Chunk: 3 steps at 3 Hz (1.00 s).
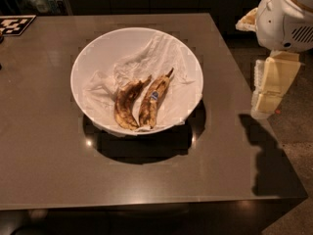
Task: Pick banana from white bowl
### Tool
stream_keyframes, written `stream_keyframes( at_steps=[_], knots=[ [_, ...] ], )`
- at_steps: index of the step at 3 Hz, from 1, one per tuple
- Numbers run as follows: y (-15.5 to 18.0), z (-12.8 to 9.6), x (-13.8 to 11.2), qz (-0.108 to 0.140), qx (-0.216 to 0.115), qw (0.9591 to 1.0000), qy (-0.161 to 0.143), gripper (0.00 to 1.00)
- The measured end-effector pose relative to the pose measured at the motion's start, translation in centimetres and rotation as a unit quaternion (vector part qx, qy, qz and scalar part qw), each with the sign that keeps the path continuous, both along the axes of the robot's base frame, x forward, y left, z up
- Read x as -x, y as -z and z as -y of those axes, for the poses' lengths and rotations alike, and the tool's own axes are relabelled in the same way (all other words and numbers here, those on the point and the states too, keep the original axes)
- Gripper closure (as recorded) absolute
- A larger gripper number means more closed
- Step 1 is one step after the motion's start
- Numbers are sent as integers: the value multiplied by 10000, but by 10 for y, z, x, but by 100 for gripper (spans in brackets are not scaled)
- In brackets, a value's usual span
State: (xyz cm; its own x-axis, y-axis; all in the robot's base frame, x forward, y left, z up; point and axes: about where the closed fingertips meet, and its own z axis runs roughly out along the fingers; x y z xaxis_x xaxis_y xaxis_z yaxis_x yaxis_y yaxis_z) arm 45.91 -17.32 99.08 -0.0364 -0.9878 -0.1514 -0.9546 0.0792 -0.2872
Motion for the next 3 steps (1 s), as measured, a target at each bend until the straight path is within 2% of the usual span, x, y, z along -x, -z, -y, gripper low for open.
stream_keyframes(
  at_steps=[1, 2, 3],
  knots=[
    [0, -7, -6, 195, -41, 9996, -194, 0],
    [-8, -40, -21, 534, 149, 9946, -878, 0],
    [-16, -70, -33, 749, 418, 9857, -1448, 0]
  ],
)
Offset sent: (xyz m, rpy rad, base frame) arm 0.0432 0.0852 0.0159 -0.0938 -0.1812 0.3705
